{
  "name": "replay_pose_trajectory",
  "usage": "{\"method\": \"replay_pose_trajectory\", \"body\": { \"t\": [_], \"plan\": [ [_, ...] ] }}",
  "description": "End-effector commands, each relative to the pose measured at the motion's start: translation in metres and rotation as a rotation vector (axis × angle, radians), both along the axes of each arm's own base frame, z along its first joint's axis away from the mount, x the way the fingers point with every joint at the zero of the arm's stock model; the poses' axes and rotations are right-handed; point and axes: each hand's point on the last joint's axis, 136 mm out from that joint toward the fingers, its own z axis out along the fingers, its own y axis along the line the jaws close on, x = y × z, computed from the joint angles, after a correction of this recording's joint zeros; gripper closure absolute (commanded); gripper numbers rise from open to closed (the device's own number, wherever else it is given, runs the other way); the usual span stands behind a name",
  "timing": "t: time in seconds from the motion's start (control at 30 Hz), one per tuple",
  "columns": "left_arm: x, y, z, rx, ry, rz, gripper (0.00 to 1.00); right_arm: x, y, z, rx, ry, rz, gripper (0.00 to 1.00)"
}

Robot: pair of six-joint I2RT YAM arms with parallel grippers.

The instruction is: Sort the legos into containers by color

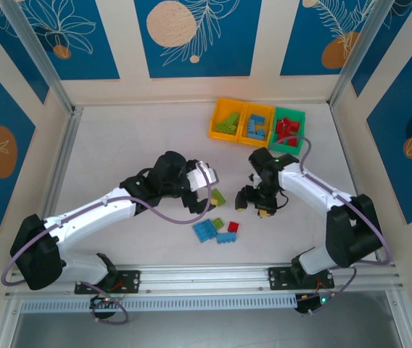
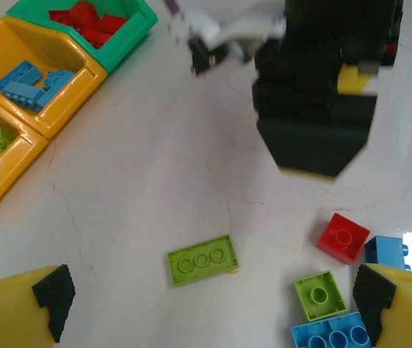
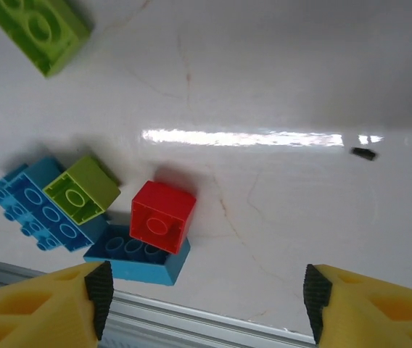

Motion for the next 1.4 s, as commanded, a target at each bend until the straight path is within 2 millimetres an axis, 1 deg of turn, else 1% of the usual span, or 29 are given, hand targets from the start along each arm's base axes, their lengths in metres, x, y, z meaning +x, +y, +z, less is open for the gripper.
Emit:
{"method": "replay_pose_trajectory", "body": {
  "t": [0.0, 0.1, 0.27, 0.5, 0.63, 0.8, 0.93, 1.03, 1.17, 1.27, 1.33, 1.37],
  "plan": [
    [-0.01, -0.005, 0.0, -0.016, -0.004, -0.051, 0.0, -0.016, 0.021, -0.012, 0.063, 0.049, 0.087, 0.24],
    [-0.011, -0.002, 0.0, -0.016, 0.005, -0.042, 0.0, -0.027, 0.033, -0.019, 0.083, 0.072, 0.16, 0.2],
    [-0.014, 0.001, 0.0, -0.019, 0.013, -0.031, 0.0, -0.035, 0.04, -0.033, 0.047, 0.127, 0.228, 0.19],
    [-0.015, 0.005, -0.001, -0.023, 0.021, -0.015, 0.0, -0.033, 0.033, -0.051, -0.089, 0.136, 0.262, 0.2],
    [-0.016, 0.006, -0.001, -0.028, 0.023, -0.006, 0.0, -0.028, 0.029, -0.057, -0.127, 0.132, 0.253, 0.23],
    [-0.017, 0.01, -0.001, -0.025, 0.022, 0.001, 0.0, -0.022, 0.015, -0.061, -0.195, 0.137, 0.186, 0.32],
    [-0.018, 0.012, -0.001, -0.027, 0.022, 0.008, 0.0, -0.014, 0.005, -0.057, -0.212, 0.108, 0.12, 0.38],
    [-0.018, 0.014, -0.001, -0.031, 0.023, 0.015, 0.0, -0.005, 0.001, -0.053, -0.199, 0.088, 0.081, 0.44],
    [-0.019, 0.015, -0.006, -0.026, 0.028, 0.019, 0.0, 0.006, -0.001, -0.049, -0.184, 0.075, 0.064, 0.6],
    [-0.019, 0.014, -0.005, -0.034, 0.029, 0.019, 0.0, 0.014, -0.006, -0.041, -0.181, 0.039, 0.038, 0.7],
    [-0.018, 0.014, -0.004, -0.04, 0.026, 0.021, 0.0, 0.023, -0.01, -0.031, -0.172, -0.002, 0.007, 0.73],
    [-0.018, 0.013, -0.003, -0.042, 0.025, 0.02, 0.0, 0.029, -0.013, -0.023, -0.165, -0.03, -0.014, 0.73]
  ]
}}
